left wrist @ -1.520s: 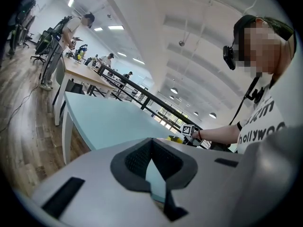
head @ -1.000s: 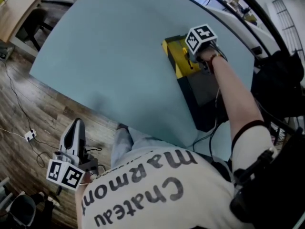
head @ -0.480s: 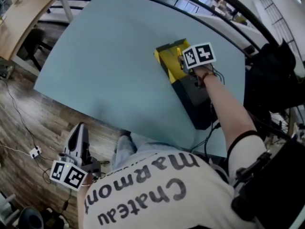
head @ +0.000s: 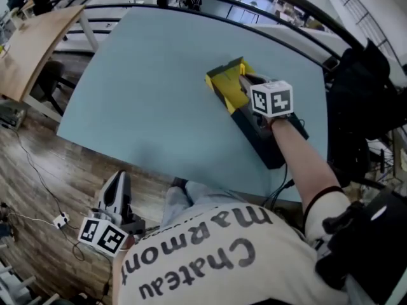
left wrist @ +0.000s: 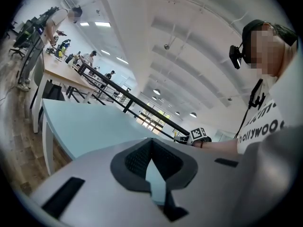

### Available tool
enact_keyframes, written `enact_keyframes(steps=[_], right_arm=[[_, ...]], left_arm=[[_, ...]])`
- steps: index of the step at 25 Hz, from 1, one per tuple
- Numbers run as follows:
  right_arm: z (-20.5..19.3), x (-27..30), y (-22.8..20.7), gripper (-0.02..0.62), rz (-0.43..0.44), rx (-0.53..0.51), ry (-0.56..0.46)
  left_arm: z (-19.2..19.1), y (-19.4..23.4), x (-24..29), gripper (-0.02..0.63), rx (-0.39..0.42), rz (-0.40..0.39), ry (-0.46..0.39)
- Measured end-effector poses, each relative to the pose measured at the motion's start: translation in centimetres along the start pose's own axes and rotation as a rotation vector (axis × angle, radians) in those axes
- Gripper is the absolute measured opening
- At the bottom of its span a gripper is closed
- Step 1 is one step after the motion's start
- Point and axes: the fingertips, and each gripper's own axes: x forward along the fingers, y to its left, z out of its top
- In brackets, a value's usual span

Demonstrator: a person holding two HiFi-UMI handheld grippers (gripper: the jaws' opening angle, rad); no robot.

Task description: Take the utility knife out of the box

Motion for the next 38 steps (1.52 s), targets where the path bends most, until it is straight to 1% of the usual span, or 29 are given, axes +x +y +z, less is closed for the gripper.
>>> enact_keyframes(steps=[1,2,3,4,5,6,8,10,14,17,20,24,27,30,33,36,38], right_arm=[[0.5,-0.9,0.2,0.052,0.009,0.067,-0.033],[1.1,-1.9,0.7,0.052,0.039,0.162,-0.07],[1.8,-3.0,1.6,0.052,0.089,0.262,-0.114],[2.7,-4.2,2.8,0.052,0.144,0.34,-0.162],[3.7,-5.5,4.0,0.052,0.189,0.384,-0.206],[4.4,-6.8,5.1,0.052,0.217,0.398,-0.242],[4.9,-9.2,6.9,0.052,0.236,0.395,-0.299],[4.3,-11.0,8.2,0.052,0.234,0.396,-0.338],[1.4,-13.4,9.3,0.052,0.203,0.414,-0.34],[-0.8,-16.7,7.9,0.052,0.141,0.426,-0.354],[-3.1,-20.2,5.6,0.052,0.074,0.471,-0.372],[-4.7,-22.8,4.5,0.052,-0.003,0.53,-0.387],[-6.2,-25.8,3.3,0.052,-0.041,0.542,-0.42],[-7.2,-27.9,2.5,0.052,-0.044,0.549,-0.443],[-8.3,-29.7,1.8,0.052,-0.056,0.54,-0.443],[-9.9,-31.7,1.1,0.052,-0.049,0.538,-0.44],[-11.3,-33.4,0.6,0.052,-0.039,0.523,-0.429]], left_arm=[[0.0,-0.1,0.1,0.002,0.014,-0.016,0.01],[-0.1,-0.2,0.1,0.002,0.028,-0.028,0.022],[-0.3,-0.3,0.2,0.002,0.041,-0.037,0.034],[-0.4,-0.3,0.2,0.002,0.048,-0.042,0.044],[-0.3,-0.3,0.2,0.002,0.049,-0.047,0.049],[-0.2,-0.2,0.3,0.002,0.044,-0.052,0.052],[0.0,-0.2,0.5,0.003,0.036,-0.071,0.058],[-0.1,-0.5,0.8,0.002,0.042,-0.1,0.071],[-0.4,-1.6,1.6,0.002,0.071,-0.173,0.117],[-1.4,-3.3,2.1,0.002,0.088,-0.222,0.152],[-2.9,-5.4,3.0,0.002,0.105,-0.28,0.197],[-2.5,-6.2,4.5,0.002,0.121,-0.34,0.231],[-3.4,-8.5,4.8,0.003,0.143,-0.381,0.249],[-4.5,-10.6,4.8,0.002,0.158,-0.403,0.269],[-5.6,-12.3,4.6,0.002,0.164,-0.412,0.278],[-7.1,-14.2,4.1,0.002,0.172,-0.406,0.286],[-8.3,-15.7,3.7,0.002,0.159,-0.395,0.285]])
